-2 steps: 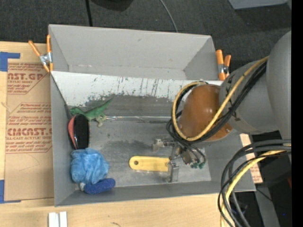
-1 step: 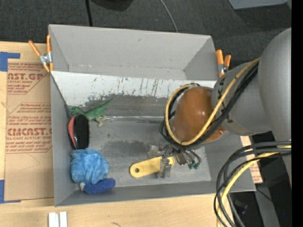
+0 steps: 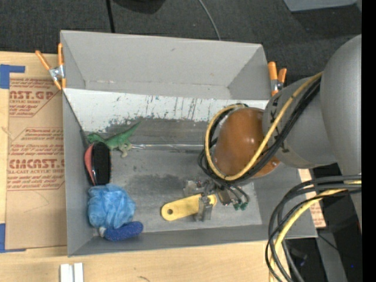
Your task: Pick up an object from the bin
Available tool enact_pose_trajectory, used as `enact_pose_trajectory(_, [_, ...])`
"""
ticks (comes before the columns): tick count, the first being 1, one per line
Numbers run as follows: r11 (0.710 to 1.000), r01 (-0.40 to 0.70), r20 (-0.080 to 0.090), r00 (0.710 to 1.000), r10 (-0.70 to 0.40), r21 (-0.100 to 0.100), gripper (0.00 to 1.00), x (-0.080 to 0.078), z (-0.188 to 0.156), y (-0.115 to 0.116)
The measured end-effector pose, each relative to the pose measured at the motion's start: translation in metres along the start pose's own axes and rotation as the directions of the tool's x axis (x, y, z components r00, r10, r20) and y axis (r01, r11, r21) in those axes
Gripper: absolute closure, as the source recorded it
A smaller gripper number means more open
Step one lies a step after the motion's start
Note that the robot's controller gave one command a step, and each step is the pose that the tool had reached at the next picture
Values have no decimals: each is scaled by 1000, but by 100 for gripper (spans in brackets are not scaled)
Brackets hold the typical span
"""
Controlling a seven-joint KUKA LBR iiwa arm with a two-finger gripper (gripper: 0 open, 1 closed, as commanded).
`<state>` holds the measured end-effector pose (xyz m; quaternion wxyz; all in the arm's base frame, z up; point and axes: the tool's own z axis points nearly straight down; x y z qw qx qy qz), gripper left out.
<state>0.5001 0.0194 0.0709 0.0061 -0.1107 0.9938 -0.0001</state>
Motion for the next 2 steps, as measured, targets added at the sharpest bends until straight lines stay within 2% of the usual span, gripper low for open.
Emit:
enact_pose_trajectory(1, [1000, 3, -9, 1000, -3, -2, 100, -2, -44, 0])
enact_pose_trajectory(2, [1000, -25, 1, 1000, 25, 0, 100, -3, -133, -4])
